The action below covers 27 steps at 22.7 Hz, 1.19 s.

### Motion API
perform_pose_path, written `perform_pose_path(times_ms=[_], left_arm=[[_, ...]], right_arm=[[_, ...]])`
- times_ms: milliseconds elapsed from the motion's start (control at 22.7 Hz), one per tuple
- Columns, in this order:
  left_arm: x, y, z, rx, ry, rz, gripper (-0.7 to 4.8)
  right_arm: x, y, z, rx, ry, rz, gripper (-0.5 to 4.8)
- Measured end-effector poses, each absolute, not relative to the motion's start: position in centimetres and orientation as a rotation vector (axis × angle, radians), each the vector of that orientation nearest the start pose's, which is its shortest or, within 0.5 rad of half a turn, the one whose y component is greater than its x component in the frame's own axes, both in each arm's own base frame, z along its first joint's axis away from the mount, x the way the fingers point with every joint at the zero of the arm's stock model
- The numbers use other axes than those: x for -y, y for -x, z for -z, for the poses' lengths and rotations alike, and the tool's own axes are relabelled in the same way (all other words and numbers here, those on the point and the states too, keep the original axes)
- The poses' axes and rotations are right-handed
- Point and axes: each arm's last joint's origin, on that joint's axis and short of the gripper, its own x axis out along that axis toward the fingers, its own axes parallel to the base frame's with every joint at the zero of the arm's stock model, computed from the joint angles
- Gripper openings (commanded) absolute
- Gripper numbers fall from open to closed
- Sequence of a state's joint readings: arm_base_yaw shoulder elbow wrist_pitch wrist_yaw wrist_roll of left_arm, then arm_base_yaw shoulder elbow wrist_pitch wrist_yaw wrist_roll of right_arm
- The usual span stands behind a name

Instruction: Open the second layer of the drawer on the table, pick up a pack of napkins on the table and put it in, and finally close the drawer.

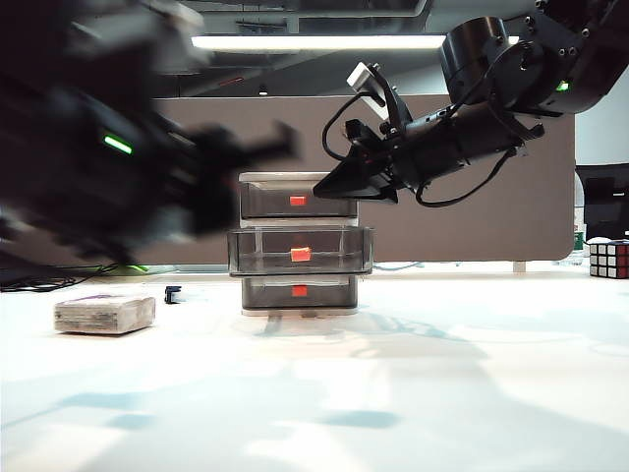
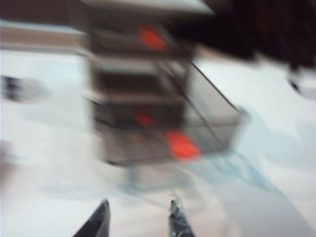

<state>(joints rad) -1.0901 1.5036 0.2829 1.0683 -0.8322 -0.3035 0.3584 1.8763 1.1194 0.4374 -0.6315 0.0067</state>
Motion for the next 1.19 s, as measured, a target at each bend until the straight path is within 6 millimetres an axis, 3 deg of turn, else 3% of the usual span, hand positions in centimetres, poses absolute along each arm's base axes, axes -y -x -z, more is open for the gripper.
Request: perform_pose_path(times_ms=[176,265,353,485,529,574,750,838,1015,1191], left_arm=[[15.2,-13.8,-15.7,-0.140,0.163,0.128,2.44],[13.2,-15.3,-15.8,-0.160,0.149,0.036,3.00],[11.2,-16.9,-15.5,-0.180,0.147,-0.050,3.13],[10.4,-17.5,-15.4,-0.194,0.154,-0.049,3.27],[10.4,-17.6,-15.3,-0.201,0.150,-0.046,4.36],[10.3,-17.7,-15.1,-0.215,0.133,-0.039,4.79],[8.6,-19.3,-13.8,-0.312,-0.081,0.143,4.79],[8.0,-19.8,-13.6,-0.323,-0.106,0.174,4.79],[7.0,-23.0,-14.4,-0.299,-0.112,0.224,4.79],[7.4,-25.8,-13.5,-0.388,-0.115,0.305,4.79]], right_arm=[[-16.0,-37.2,-20.2,-0.354,-0.085,-1.011,-0.05],[-16.1,-37.1,-20.2,-0.364,-0.103,-1.029,-0.05],[-16.3,-37.0,-20.2,-0.376,-0.117,-1.042,-0.05],[-16.4,-36.9,-20.2,-0.392,-0.145,-1.050,-0.05],[-16.4,-36.9,-20.2,-0.394,-0.149,-1.053,-0.05],[-16.4,-36.9,-20.2,-0.396,-0.154,-1.054,-0.05],[-16.4,-36.9,-20.2,-0.400,-0.160,-1.056,-0.04],[-16.4,-36.9,-20.2,-0.401,-0.160,-1.059,-0.05],[-16.4,-36.9,-20.2,-0.400,-0.160,-1.060,-0.05],[-16.4,-36.9,-20.2,-0.401,-0.162,-1.072,-0.05]])
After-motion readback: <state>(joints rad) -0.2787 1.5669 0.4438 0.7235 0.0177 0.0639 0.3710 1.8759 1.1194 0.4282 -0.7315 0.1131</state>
